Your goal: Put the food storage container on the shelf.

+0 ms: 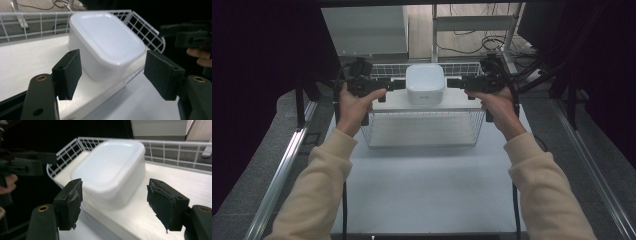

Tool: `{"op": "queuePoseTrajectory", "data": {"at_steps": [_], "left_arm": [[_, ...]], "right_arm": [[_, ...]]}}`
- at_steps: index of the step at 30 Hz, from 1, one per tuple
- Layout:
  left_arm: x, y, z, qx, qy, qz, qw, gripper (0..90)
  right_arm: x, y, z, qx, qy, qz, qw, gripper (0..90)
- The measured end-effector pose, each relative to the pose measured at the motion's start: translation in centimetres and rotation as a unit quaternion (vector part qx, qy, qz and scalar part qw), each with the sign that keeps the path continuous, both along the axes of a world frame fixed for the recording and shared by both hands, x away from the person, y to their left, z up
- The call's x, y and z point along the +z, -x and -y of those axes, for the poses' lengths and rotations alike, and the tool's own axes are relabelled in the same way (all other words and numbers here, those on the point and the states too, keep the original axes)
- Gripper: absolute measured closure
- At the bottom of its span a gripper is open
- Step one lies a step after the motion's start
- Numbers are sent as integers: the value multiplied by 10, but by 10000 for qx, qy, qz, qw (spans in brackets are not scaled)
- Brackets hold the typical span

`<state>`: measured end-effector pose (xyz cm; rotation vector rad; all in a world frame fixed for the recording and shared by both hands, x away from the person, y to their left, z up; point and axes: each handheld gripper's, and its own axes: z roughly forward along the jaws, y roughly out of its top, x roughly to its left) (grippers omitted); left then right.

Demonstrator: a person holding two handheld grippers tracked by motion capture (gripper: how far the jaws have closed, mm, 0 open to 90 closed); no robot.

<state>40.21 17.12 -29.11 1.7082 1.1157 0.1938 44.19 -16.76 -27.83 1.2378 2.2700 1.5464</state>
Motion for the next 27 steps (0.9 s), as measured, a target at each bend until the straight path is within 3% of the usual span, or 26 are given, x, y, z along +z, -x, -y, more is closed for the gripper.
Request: {"op": "queuePoseTrajectory", "data": {"at_steps": [3,7,10,11,12,13,14,15,16,17,19,21,22,23,25,26,27], "left_arm": [[-4,10,0,-5,-64,66,10000,295],[-15,35,-3,-190,-116,161,9996,309],[-25,55,-5,-216,-224,292,9991,309],[-25,55,-5,-216,-224,292,9991,309],[-35,68,-7,-221,-283,366,9987,307],[-35,68,-7,-221,-283,366,9987,307],[-50,82,-10,-196,-224,389,9988,307],[-50,82,-10,-196,-224,389,9988,306],[-63,90,-12,-214,-169,368,9990,306],[-74,96,-14,-178,-75,324,9993,308],[-104,108,-16,-175,-145,144,9996,309],[-111,111,-16,-147,-162,98,9997,310],[-129,118,-17,-209,-319,-35,9993,306],[-129,118,-17,-209,-319,-35,9993,307],[-146,126,-17,-224,-499,-158,9984,307],[-146,126,-17,-224,-499,-158,9984,305],[-156,131,-15,-159,-650,-153,9976,306]], "right_arm": [[-3,8,5,38,105,97,9999,272],[-16,30,22,163,160,327,9992,257],[-26,48,31,180,239,461,9985,251],[-30,54,35,191,267,475,9983,251],[-34,61,38,196,292,523,9980,251],[-34,61,38,196,292,523,9980,251],[-44,76,47,218,388,634,9970,251],[-44,76,47,218,388,634,9970,251],[-48,81,50,226,385,689,9966,251],[-55,88,57,244,364,721,9964,251],[-75,101,71,249,359,718,9965,251],[-89,109,79,227,389,696,9966,251],[-100,114,84,201,385,648,9970,251],[-108,117,88,181,365,625,9972,251],[-125,123,94,130,311,506,9981,251],[-125,123,94,130,311,506,9981,251],[-144,127,101,28,326,412,9986,259]]}}
